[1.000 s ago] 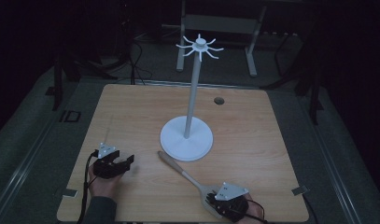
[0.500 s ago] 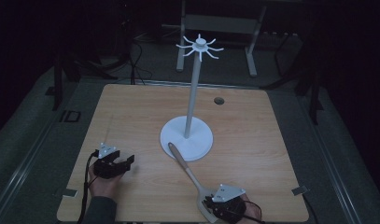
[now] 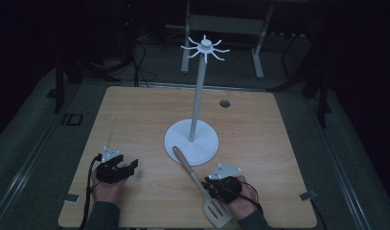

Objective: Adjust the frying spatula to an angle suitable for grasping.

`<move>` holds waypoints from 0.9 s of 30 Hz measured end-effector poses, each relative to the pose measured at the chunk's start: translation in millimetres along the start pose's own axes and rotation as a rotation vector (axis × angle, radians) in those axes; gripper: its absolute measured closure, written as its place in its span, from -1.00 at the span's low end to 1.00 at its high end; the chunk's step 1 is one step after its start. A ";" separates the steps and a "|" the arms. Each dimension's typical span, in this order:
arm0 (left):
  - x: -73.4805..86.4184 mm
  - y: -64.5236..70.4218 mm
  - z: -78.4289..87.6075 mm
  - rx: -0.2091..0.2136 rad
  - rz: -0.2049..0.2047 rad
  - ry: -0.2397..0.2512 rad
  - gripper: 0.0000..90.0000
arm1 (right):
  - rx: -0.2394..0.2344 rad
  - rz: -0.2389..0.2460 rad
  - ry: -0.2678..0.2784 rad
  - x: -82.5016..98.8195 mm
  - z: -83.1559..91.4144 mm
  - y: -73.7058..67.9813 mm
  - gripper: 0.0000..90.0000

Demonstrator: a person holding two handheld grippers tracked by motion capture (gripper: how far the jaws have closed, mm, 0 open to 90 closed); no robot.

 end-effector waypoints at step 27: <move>-1.3 -1.2 1.2 0.002 0.009 0.006 -0.25 | 0.035 -0.026 -0.186 -1.8 -63.9 28.8 0.62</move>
Point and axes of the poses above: each handheld gripper's, and its own axes: z roughly backward along the jaws, x roughly out of its underside, y roughly to its right, the point moved 10 cm from there along -z, roughly forward along the jaws, and after that the axes turned 10 degrees about y, right-handed, at the moved point
